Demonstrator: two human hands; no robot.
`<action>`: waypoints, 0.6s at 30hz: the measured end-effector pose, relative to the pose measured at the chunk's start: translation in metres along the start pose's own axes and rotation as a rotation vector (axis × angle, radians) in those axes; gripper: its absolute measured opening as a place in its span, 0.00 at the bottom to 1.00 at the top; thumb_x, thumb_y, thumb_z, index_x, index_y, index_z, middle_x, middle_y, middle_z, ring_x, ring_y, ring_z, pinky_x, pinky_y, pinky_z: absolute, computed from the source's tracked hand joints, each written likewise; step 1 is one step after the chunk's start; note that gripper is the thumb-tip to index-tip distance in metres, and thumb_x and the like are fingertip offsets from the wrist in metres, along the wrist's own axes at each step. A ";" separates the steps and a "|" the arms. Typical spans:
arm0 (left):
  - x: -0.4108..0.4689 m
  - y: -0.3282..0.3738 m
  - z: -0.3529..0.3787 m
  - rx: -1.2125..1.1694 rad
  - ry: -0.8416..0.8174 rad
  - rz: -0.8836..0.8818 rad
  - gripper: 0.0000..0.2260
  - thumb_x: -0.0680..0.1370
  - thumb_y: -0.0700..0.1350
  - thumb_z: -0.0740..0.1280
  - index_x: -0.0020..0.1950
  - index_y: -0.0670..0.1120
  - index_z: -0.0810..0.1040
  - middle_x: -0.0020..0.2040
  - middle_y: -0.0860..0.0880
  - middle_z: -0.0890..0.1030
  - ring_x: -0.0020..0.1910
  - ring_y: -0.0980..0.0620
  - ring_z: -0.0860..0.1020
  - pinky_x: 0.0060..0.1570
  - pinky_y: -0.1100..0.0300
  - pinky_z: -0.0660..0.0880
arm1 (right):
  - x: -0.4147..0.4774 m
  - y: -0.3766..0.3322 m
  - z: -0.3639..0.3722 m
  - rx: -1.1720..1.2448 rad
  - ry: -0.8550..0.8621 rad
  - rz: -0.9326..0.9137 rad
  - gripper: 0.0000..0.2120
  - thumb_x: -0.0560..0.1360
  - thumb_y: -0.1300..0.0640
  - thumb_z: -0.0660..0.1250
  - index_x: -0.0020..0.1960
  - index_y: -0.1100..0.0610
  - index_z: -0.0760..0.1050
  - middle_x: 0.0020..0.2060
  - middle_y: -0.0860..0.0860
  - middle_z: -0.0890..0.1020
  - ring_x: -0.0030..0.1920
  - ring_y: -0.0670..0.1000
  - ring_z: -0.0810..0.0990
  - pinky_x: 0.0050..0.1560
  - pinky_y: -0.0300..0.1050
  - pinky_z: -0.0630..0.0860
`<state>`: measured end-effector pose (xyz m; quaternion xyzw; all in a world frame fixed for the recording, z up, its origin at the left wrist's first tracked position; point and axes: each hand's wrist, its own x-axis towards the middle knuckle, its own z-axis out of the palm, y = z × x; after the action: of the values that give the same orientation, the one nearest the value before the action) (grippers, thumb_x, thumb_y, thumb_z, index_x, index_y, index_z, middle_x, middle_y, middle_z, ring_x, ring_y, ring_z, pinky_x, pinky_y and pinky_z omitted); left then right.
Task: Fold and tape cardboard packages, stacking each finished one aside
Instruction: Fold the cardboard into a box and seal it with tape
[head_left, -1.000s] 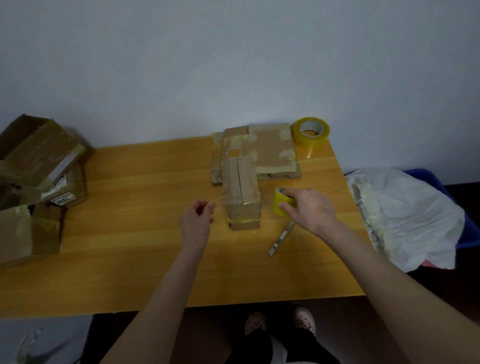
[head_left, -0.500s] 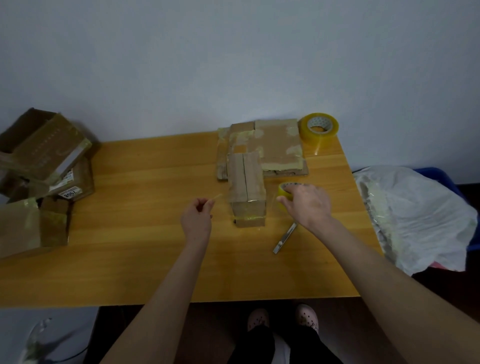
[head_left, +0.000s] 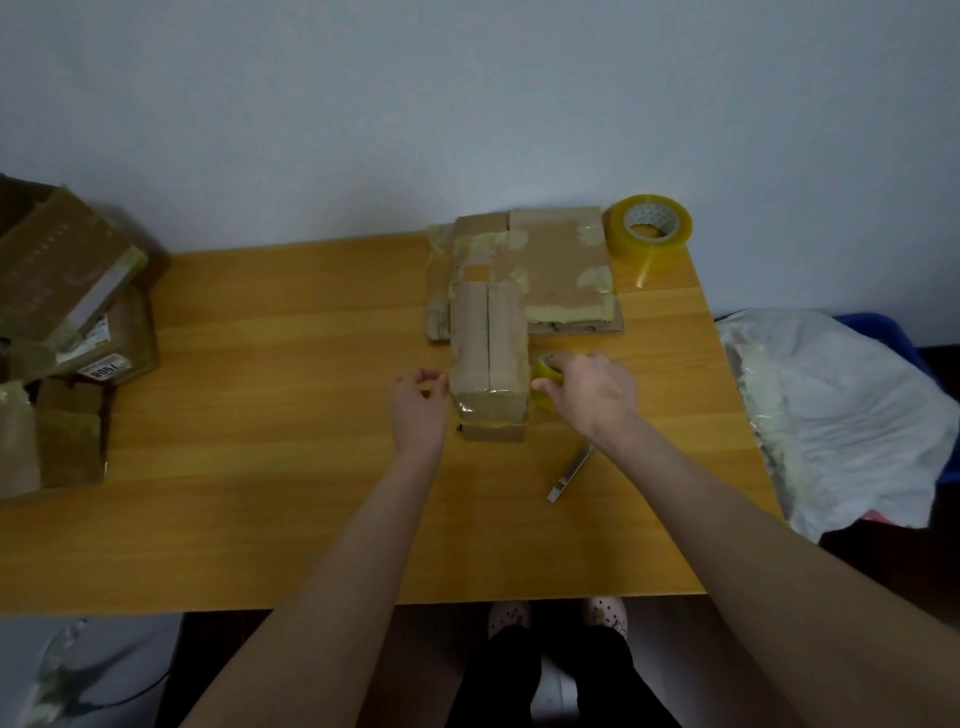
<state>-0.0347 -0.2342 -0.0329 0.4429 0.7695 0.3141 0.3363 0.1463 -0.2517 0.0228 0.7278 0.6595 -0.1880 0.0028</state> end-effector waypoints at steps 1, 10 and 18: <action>0.002 0.001 0.002 0.008 0.011 -0.002 0.04 0.79 0.44 0.66 0.52 0.48 0.77 0.56 0.48 0.71 0.38 0.54 0.74 0.45 0.59 0.71 | 0.000 -0.001 0.001 -0.002 -0.002 0.000 0.20 0.80 0.42 0.58 0.70 0.48 0.70 0.57 0.56 0.80 0.62 0.57 0.73 0.57 0.49 0.70; -0.057 -0.003 0.003 0.241 0.002 0.848 0.19 0.77 0.32 0.56 0.65 0.40 0.75 0.64 0.43 0.76 0.66 0.45 0.72 0.69 0.49 0.66 | 0.002 -0.006 0.003 0.013 -0.013 -0.012 0.22 0.79 0.40 0.58 0.70 0.48 0.70 0.57 0.55 0.81 0.60 0.56 0.76 0.56 0.49 0.71; -0.050 -0.008 0.016 0.604 -0.119 0.909 0.29 0.72 0.32 0.47 0.72 0.41 0.67 0.73 0.40 0.67 0.72 0.41 0.64 0.73 0.49 0.55 | 0.006 0.038 0.014 0.274 -0.197 -0.124 0.24 0.75 0.46 0.69 0.69 0.53 0.72 0.62 0.51 0.79 0.62 0.55 0.76 0.56 0.50 0.74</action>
<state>-0.0065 -0.2796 -0.0367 0.8244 0.5364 0.1674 0.0678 0.1798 -0.2547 -0.0009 0.6573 0.6680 -0.3462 -0.0435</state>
